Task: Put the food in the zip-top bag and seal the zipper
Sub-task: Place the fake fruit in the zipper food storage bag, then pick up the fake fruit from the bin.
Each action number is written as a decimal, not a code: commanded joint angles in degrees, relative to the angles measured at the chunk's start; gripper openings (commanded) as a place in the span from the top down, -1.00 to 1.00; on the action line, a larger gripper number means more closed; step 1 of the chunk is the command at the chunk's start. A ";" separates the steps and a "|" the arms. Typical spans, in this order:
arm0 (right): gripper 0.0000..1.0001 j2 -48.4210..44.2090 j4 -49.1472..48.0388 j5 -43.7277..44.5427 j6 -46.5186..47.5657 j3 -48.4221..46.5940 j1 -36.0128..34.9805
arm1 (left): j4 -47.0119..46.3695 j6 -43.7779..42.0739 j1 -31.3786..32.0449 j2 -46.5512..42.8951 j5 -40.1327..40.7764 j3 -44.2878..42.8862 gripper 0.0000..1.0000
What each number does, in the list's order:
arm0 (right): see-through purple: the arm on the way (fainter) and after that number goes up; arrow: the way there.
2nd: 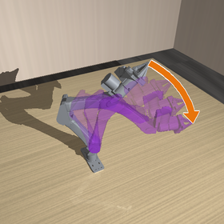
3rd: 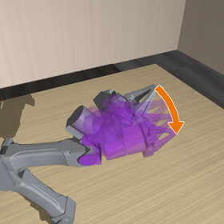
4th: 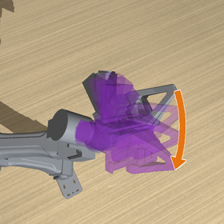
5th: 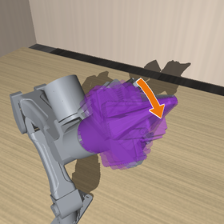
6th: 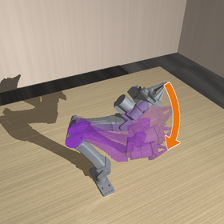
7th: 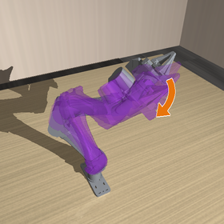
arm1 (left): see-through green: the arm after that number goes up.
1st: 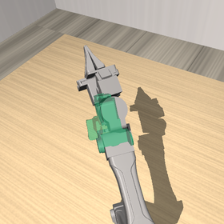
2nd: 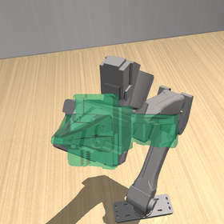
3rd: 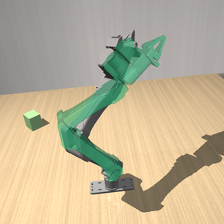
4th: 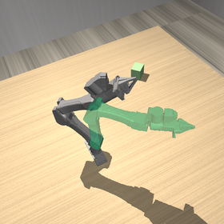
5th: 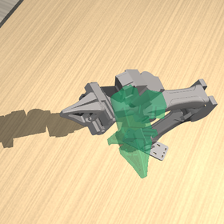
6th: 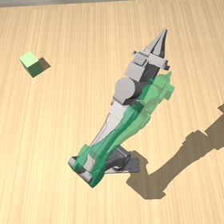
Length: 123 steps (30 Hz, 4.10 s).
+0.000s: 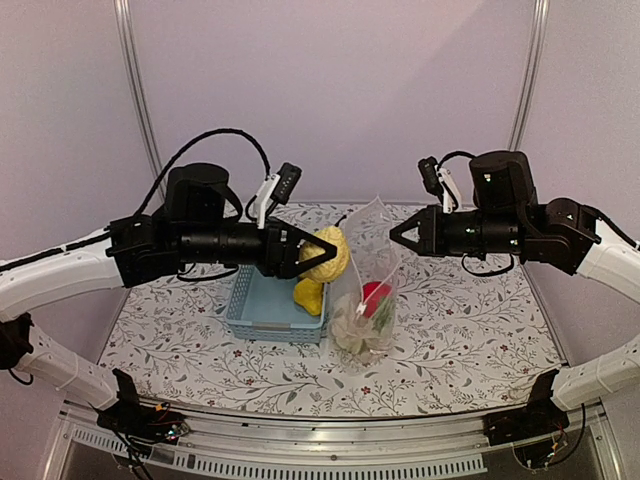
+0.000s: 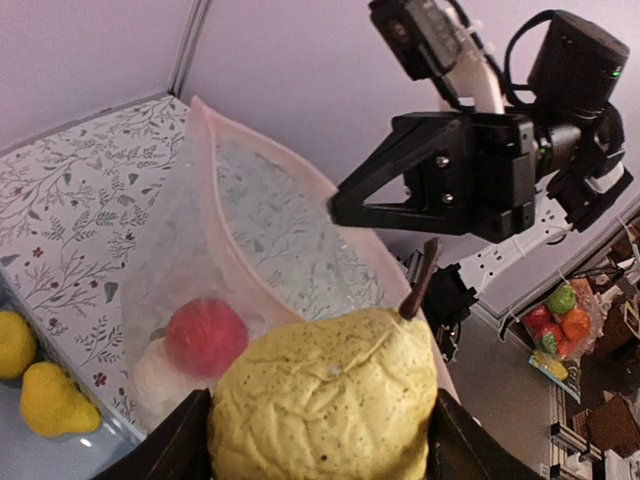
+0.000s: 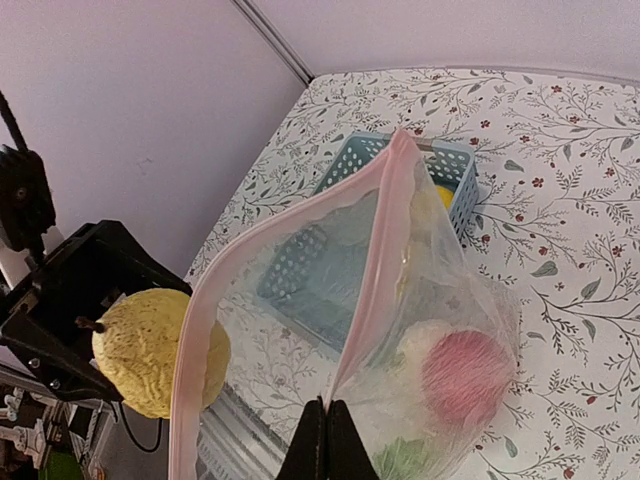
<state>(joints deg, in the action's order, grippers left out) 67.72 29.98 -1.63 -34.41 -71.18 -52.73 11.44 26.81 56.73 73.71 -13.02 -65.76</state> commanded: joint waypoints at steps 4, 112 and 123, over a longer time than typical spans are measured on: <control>1.00 -0.05 -2.20 -1.96 1.43 -0.06 -0.97 | -10.44 -3.60 3.65 -0.67 -7.71 -5.57 -0.10; 1.00 0.24 0.85 1.31 1.81 -1.11 -1.31 | 5.22 11.78 -14.53 27.31 7.22 -2.17 -0.85; 1.00 0.19 1.22 1.33 2.16 -1.30 -1.28 | 6.13 9.47 -14.62 34.11 8.27 -5.38 -0.85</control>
<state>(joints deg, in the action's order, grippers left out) 68.49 30.26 -0.75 -32.93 -71.29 -53.63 17.78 37.89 43.05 105.97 -5.13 -69.60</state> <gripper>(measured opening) 0.005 0.926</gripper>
